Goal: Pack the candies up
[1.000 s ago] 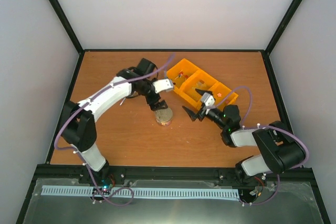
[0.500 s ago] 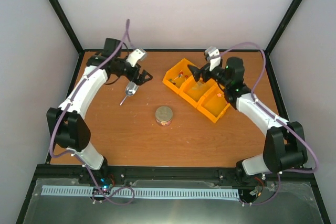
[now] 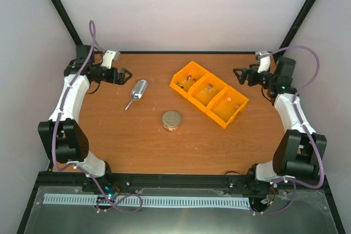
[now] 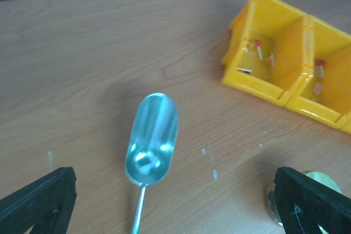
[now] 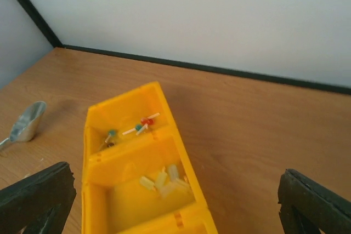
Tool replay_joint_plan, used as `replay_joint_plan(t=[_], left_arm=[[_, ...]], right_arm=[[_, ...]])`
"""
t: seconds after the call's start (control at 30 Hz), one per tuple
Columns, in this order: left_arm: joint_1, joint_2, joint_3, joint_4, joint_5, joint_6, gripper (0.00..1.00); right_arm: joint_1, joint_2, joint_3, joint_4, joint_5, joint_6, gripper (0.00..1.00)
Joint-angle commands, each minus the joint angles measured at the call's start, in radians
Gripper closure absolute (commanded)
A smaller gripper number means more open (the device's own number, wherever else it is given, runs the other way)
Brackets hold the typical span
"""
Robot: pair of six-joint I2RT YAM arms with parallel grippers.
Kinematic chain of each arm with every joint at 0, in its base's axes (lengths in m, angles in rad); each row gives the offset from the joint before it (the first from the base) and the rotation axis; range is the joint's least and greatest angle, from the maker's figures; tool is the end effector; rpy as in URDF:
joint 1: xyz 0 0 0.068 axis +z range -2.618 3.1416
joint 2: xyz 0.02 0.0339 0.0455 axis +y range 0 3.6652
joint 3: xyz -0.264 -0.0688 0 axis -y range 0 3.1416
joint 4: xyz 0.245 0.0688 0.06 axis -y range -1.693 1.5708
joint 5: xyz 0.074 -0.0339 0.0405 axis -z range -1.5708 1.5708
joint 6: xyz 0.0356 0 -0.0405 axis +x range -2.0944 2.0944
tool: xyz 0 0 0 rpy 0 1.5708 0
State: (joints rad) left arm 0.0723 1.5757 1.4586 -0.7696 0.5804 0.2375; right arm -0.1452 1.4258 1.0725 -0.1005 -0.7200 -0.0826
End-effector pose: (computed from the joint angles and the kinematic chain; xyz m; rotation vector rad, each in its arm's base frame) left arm 0.3377 0.0049 0.3280 0.4388 2.2996 -0.5590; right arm 0.3230 -0.0235 0.3021 -0.3867 1.9105 0.5748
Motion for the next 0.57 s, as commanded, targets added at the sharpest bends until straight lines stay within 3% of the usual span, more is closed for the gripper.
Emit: replay_joint_plan(t=[0.0, 0.2, 0.53], left_arm=[[0.085, -0.06, -0.09, 0.058, 0.003, -0.043, 0.0], [0.125, -0.096, -0.229, 0.157, -0.023, -0.066, 0.0], [0.124, -0.091, -0.265, 0.197, -0.026, -0.093, 0.0]], right_arm=[[-0.12, -0.018, -0.044, -0.056, -0.131, 0.04, 0.0], [-0.244, 0.012, -0.097, -0.056, -0.175, 0.035, 0.0], [-0.257, 0.033, -0.131, -0.018, -0.197, 0.081, 0.0]])
